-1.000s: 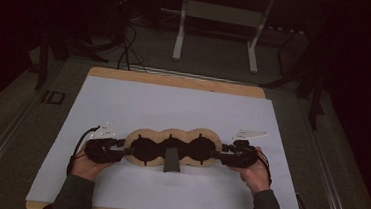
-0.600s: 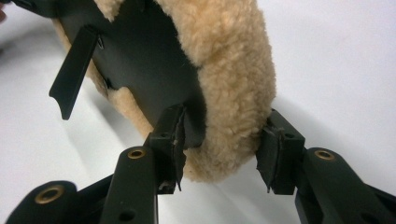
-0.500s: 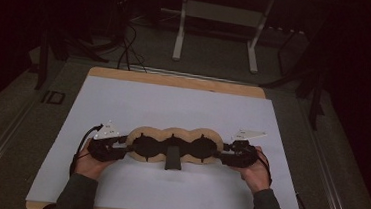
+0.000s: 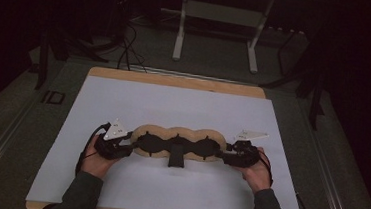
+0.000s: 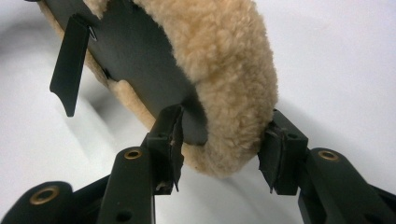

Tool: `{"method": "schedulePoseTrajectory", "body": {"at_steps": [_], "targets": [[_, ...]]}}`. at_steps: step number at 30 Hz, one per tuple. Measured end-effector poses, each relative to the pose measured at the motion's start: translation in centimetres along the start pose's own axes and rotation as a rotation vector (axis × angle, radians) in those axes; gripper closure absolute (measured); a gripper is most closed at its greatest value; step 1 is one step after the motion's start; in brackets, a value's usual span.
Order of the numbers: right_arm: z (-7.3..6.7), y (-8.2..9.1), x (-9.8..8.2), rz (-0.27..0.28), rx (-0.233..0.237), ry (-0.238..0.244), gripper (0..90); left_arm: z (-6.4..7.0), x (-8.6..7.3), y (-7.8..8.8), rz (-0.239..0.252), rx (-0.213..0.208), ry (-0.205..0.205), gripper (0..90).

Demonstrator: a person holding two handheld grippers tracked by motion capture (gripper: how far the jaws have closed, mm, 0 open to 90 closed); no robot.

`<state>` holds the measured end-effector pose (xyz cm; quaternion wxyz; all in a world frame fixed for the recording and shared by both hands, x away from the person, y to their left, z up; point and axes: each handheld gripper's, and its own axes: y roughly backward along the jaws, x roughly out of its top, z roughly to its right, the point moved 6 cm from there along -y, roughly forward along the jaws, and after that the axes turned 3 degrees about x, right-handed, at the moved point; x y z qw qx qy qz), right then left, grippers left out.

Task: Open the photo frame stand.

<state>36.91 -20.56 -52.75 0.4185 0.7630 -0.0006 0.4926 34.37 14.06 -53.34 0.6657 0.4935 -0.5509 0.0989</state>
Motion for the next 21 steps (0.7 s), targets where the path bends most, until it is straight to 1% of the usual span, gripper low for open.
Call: {"method": "schedulePoseTrajectory", "body": {"at_steps": [3, 6, 8, 11, 14, 16, 17, 18, 21], "targets": [[0.2, -0.1, -0.2, 0.0, -0.013, 0.002, 52.8, 0.2, 0.4, -0.2, -0.008, 0.04, -0.053, 58.6], [0.5, -0.3, -0.5, -0.002, -0.025, -0.001, 52.3, 0.3, 0.7, -0.6, -0.003, 0.045, -0.059, 58.6], [0.7, -0.3, -0.6, 0.007, -0.028, -0.008, 52.0, 0.3, 0.8, -0.8, 0.004, 0.058, -0.066, 58.5], [0.9, -0.4, -0.6, 0.021, -0.043, -0.007, 50.8, 0.6, 0.9, -0.7, 0.012, 0.097, -0.098, 58.5], [0.9, -0.6, -0.4, 0.034, -0.056, 0.004, 50.3, 0.7, 1.0, -0.6, 0.024, 0.128, -0.116, 58.4], [0.9, -0.8, -0.5, 0.036, -0.055, 0.009, 50.2, 0.8, 0.8, -0.6, 0.022, 0.146, -0.13, 58.4], [0.8, -0.9, -0.6, 0.033, -0.059, 0.011, 50.1, 0.8, 0.6, -0.6, 0.015, 0.151, -0.135, 58.3], [0.8, -1.1, -0.7, 0.033, -0.063, 0.015, 49.7, 0.9, 0.6, -0.6, 0.018, 0.154, -0.136, 58.4], [0.8, -1.1, -0.8, 0.051, -0.064, 0.008, 48.8, 1.0, 0.4, -0.5, 0.016, 0.154, -0.137, 58.3]]}}
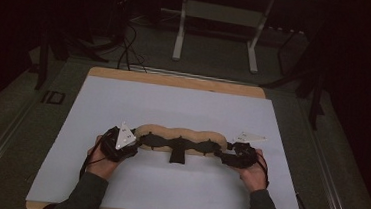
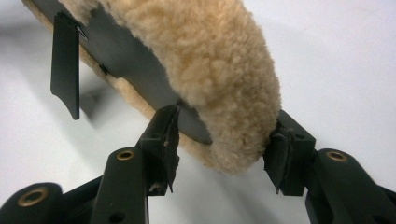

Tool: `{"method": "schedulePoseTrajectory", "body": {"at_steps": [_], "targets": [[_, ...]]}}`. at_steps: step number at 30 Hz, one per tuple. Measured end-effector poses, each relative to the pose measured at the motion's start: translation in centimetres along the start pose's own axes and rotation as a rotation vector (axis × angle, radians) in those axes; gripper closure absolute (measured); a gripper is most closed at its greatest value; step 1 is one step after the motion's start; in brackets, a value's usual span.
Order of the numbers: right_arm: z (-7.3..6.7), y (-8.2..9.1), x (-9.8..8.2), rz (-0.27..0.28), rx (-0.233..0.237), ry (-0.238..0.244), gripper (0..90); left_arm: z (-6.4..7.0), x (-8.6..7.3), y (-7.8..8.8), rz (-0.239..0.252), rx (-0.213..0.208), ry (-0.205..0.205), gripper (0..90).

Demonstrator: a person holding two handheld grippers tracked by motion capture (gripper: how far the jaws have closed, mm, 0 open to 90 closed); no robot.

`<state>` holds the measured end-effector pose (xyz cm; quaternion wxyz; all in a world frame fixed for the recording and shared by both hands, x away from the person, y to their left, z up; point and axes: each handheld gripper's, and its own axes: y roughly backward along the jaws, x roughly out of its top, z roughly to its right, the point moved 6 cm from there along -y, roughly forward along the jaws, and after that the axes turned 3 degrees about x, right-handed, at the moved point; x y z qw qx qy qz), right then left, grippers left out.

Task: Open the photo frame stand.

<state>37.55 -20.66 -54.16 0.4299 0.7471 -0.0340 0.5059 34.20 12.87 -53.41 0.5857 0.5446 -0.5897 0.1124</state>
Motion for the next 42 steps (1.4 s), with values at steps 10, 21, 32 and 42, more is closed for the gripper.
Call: {"method": "schedulePoseTrajectory", "body": {"at_steps": [10, 21, 32, 42], "targets": [[-0.4, 0.4, -0.6, 0.024, 0.019, -0.003, 46.7, 0.7, -0.3, 0.8, -0.008, -0.006, 0.004, 57.8], [-0.8, 0.5, -0.9, -0.026, 0.007, 0.01, 43.9, 1.1, -0.6, 1.6, -0.017, -0.016, 0.009, 58.6], [-1.0, 0.9, -1.7, -0.1, -0.079, -0.013, 39.6, 0.7, -1.4, 2.0, -0.026, -0.059, 0.069, 57.2], [-1.0, 1.8, -2.1, -0.064, -0.056, -0.063, 38.3, 0.0, -1.3, 3.2, 0.028, -0.081, 0.138, 50.5]]}}
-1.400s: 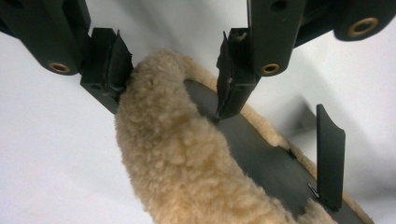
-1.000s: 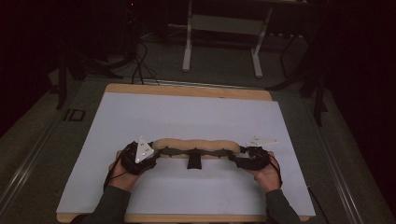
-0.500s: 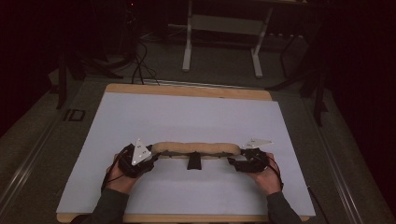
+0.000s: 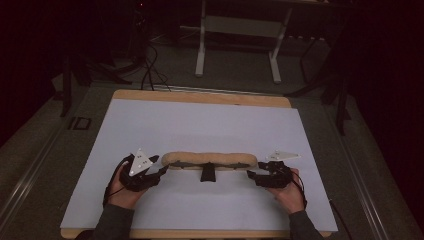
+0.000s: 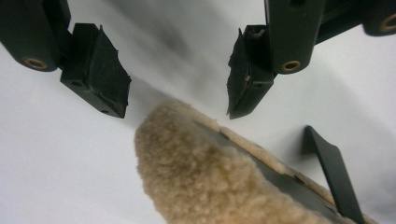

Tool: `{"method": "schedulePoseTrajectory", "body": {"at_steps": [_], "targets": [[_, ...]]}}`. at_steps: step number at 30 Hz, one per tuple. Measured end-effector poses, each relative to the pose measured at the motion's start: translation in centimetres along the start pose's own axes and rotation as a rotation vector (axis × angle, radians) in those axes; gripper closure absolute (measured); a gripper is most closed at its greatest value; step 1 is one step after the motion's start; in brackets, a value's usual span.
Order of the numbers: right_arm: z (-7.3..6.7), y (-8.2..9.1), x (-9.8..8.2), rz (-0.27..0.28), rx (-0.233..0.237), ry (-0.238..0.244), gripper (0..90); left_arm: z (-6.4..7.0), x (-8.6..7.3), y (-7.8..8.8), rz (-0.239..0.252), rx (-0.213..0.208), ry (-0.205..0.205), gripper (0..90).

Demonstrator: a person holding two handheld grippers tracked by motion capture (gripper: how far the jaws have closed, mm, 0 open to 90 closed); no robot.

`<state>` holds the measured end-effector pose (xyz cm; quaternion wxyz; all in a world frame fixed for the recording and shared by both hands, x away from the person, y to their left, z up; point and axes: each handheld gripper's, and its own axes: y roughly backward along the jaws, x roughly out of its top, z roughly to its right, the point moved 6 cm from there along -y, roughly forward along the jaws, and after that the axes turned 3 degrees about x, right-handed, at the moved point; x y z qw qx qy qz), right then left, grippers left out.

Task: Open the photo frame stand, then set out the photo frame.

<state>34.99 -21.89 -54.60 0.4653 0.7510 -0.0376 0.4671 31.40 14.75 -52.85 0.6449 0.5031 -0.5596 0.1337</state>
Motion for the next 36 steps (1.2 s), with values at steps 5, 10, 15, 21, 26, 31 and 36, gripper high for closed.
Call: {"method": "schedulePoseTrajectory", "body": {"at_steps": [5, 10, 15, 21, 26, 31, 36], "targets": [[-0.5, -0.1, -0.1, 0.002, 0.025, -0.023, 38.7, -0.5, 0.4, 0.6, 0.045, -0.026, 0.05, 48.9], [-0.8, -0.4, -0.3, -0.022, 0.044, -0.025, 42.3, -1.2, 1.0, 1.0, 0.088, -0.051, 0.121, 48.5], [-1.1, -0.4, -0.2, -0.015, 0.065, -0.022, 37.1, -1.6, 1.2, 1.0, 0.098, -0.067, 0.154, 46.9], [-1.4, -0.5, -0.2, -0.02, 0.069, -0.019, 31.2, -2.0, 1.3, 1.1, 0.108, -0.073, 0.18, 46.9], [-1.6, -0.6, -0.2, -0.031, 0.061, -0.014, 29.2, -2.4, 1.2, 0.9, 0.108, -0.091, 0.201, 50.1], [-1.9, -0.8, -0.2, -0.04, 0.06, -0.017, 25.8, -2.6, 1.4, 0.5, 0.111, -0.083, 0.212, 53.6], [-2.1, -0.7, -0.2, -0.04, 0.069, -0.026, 22.3, -2.9, 1.2, -0.3, 0.088, -0.051, 0.214, 54.5]]}}
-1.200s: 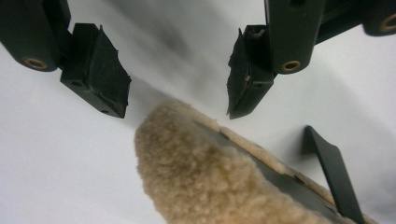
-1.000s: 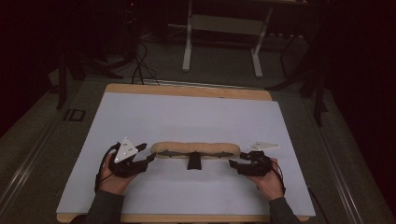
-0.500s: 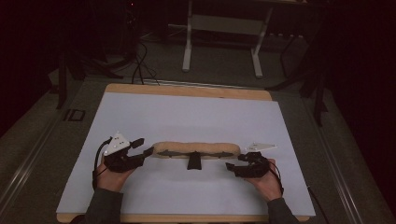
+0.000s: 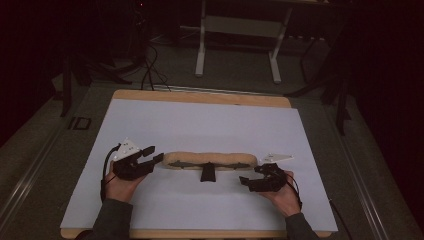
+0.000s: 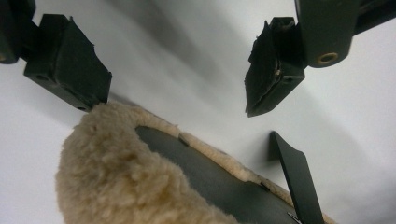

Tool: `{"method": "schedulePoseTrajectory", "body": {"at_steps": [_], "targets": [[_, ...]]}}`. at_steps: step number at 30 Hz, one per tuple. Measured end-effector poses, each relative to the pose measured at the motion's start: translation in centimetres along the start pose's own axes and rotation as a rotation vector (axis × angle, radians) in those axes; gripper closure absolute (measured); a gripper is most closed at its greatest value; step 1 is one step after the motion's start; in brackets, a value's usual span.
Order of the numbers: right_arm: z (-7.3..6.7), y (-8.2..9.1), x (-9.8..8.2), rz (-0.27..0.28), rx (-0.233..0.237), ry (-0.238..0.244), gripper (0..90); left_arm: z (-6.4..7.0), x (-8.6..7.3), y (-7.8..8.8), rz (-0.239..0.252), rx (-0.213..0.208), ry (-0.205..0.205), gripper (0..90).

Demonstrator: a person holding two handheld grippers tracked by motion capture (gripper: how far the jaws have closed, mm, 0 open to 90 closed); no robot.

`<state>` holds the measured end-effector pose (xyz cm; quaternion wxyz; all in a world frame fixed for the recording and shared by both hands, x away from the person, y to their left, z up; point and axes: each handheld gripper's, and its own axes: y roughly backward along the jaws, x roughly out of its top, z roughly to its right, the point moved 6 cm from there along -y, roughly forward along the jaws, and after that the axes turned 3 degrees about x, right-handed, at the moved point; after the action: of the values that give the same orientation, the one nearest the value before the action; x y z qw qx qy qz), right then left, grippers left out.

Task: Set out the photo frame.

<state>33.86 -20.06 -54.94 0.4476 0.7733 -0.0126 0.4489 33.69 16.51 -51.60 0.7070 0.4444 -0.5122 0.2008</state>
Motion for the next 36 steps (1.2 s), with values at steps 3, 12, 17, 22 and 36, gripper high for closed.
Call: {"method": "schedulePoseTrajectory", "body": {"at_steps": [3, 12, 17, 22, 36], "targets": [[-0.1, 0.0, 0.0, -0.003, 0.004, -0.002, 20.9, -0.3, -0.1, -0.5, -0.009, 0.025, 0.006, 55.8], [-0.5, -0.3, -0.2, -0.035, 0.007, 0.012, 24.4, -0.6, -0.6, -1.3, -0.057, 0.068, -0.017, 62.8], [-0.5, -0.3, -0.2, -0.032, -0.004, 0.004, 40.9, -0.5, -0.7, -1.5, -0.058, 0.065, 0.005, 64.3], [-0.8, -0.2, 0.2, 0.011, 0.009, -0.011, 53.1, -0.4, -0.7, -1.6, -0.059, 0.054, -0.003, 67.2], [-1.2, -0.2, 0.5, 0.044, 0.029, -0.028, 69.5, -0.5, -0.9, -1.7, -0.068, 0.04, 0.022, 67.5]]}}
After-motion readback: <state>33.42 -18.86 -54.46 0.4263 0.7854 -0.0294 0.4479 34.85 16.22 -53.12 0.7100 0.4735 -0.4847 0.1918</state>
